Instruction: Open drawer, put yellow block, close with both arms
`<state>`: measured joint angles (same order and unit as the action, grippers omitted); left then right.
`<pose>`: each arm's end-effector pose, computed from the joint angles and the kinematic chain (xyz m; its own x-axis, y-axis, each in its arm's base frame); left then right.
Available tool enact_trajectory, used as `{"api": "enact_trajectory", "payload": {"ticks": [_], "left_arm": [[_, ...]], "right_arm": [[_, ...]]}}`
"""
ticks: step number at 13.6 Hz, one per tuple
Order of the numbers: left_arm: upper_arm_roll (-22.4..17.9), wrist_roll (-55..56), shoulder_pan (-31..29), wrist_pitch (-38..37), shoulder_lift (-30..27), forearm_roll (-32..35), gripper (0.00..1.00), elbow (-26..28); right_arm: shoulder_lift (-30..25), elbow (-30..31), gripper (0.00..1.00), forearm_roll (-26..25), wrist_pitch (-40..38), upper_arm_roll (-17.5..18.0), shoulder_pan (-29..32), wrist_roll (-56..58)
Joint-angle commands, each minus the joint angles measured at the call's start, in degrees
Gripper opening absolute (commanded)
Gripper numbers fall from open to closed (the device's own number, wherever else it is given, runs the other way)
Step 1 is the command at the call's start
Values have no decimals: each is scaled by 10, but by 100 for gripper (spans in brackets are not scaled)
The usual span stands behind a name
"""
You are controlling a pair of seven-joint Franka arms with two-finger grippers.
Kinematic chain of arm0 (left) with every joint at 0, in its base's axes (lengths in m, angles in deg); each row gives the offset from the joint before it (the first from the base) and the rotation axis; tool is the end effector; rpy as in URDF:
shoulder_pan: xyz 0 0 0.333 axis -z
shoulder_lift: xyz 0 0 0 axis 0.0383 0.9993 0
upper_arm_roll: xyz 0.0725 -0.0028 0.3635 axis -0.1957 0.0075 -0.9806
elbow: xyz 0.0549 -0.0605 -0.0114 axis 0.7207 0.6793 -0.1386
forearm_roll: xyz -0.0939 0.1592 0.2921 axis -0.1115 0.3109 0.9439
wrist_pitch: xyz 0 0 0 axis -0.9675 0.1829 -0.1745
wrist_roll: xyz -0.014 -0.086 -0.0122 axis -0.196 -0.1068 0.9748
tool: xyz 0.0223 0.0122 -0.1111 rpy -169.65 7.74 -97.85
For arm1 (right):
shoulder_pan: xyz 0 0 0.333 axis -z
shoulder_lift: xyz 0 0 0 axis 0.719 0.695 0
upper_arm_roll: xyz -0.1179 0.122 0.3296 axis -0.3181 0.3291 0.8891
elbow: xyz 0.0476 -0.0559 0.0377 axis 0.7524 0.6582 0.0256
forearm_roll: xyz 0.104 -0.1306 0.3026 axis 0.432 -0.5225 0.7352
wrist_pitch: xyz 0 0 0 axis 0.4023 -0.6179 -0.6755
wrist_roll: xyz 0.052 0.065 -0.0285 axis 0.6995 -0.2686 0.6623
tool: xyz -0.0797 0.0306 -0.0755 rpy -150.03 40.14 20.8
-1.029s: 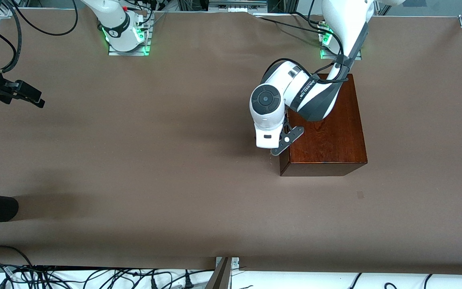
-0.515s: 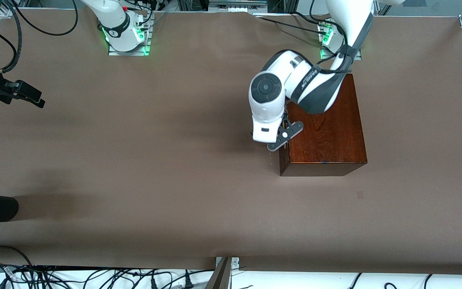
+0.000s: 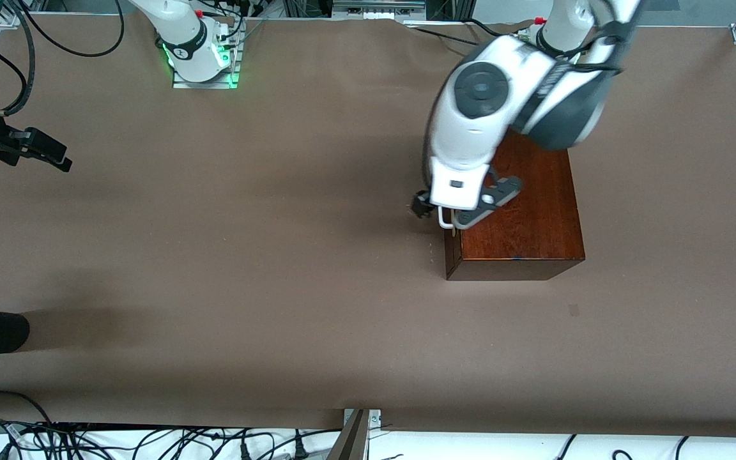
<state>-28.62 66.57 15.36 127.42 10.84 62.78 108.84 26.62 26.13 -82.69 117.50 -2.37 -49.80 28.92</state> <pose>0.5557 -0.3225 0.5260 0.8323 0.5542 -0.0148 0.5538 -0.8323 -0.0255 0.5091 -0.0152 0.6420 0.9934 -0.1148 0.0074 -0.1147 -0.9934 -0.0077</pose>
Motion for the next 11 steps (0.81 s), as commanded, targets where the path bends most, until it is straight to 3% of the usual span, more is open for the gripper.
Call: {"api": "enact_trajectory", "payload": {"ticks": [1, 3, 7, 11], "left_arm": [[11, -129, -66, -48, -54, -37, 100, 14], [-15, -225, -95, -89, -84, -54, 100, 14], [-141, -479, -95, -150, -142, -95, 100, 22], [-230, -676, -84, -172, -199, -87, 100, 70]], "right_arm": [[4, -13, 100, -1, -6, 3, 1, -6], [4, -13, 100, -1, -6, 3, 1, -6], [5, -14, 100, -2, -6, 3, 1, -6], [5, -21, 100, -3, -6, 2, 2, -6]]}}
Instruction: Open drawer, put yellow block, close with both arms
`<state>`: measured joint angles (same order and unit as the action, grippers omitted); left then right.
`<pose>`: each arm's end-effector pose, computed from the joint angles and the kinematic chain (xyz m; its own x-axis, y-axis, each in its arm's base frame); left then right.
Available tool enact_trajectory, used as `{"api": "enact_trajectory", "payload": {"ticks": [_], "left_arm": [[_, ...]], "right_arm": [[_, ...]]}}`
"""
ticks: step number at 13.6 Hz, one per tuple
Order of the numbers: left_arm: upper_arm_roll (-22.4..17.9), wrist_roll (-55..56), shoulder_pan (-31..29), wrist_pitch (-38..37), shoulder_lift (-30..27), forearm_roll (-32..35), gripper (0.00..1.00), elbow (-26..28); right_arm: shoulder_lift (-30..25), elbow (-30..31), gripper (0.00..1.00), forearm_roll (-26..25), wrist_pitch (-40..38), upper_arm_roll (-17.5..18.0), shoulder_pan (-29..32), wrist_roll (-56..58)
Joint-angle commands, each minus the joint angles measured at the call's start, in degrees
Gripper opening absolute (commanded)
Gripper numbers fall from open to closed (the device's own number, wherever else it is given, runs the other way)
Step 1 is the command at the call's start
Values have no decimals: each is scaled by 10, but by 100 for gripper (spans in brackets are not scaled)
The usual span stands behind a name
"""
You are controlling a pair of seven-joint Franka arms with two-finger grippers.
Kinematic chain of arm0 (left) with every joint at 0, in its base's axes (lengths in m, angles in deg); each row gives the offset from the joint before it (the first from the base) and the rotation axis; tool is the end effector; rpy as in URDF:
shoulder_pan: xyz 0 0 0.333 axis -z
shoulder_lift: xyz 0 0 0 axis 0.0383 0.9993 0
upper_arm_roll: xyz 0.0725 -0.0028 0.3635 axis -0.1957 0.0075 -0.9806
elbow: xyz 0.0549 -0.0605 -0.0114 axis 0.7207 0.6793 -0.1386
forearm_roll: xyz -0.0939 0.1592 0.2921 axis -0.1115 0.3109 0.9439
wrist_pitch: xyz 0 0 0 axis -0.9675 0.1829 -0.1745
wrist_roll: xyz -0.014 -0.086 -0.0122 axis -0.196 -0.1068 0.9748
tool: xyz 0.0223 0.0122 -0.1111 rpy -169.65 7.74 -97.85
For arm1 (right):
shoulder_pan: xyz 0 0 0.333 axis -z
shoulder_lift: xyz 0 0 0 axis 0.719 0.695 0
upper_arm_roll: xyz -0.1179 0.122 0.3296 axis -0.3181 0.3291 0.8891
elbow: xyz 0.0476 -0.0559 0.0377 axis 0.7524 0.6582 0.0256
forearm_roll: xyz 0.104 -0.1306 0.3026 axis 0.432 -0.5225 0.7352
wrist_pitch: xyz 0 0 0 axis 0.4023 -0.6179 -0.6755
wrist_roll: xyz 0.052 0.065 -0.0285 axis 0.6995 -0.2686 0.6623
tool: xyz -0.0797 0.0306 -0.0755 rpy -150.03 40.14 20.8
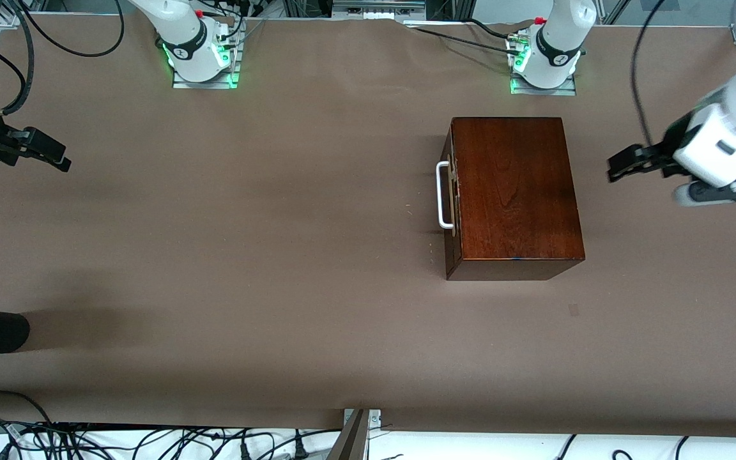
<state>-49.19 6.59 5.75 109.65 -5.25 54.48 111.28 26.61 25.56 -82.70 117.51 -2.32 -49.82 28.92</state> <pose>0.5313 -0.0427 0.6424 0.9903 0.0710 -0.1194 0.0733 -0.9972 0.0147 0.5097 -0.0146 0.6464 0.9934 -0.1135 0.0176 -0.1134 -0.9935 -0.0084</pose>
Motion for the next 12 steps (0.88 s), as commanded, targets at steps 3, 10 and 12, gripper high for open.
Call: {"api": "enact_trajectory", "payload": {"ticks": [3, 10, 12], "left_arm": [[-32, -102, 19, 3, -56, 19, 100, 54], [-26, -93, 12, -2, -51, 14, 100, 44], [-28, -93, 9, -1, -51, 13, 100, 42]], "right_arm": [[5, -16, 100, -4, -7, 1, 2, -6], [8, -16, 100, -4, -6, 1, 3, -6], [8, -17, 100, -4, -6, 1, 2, -6]]}}
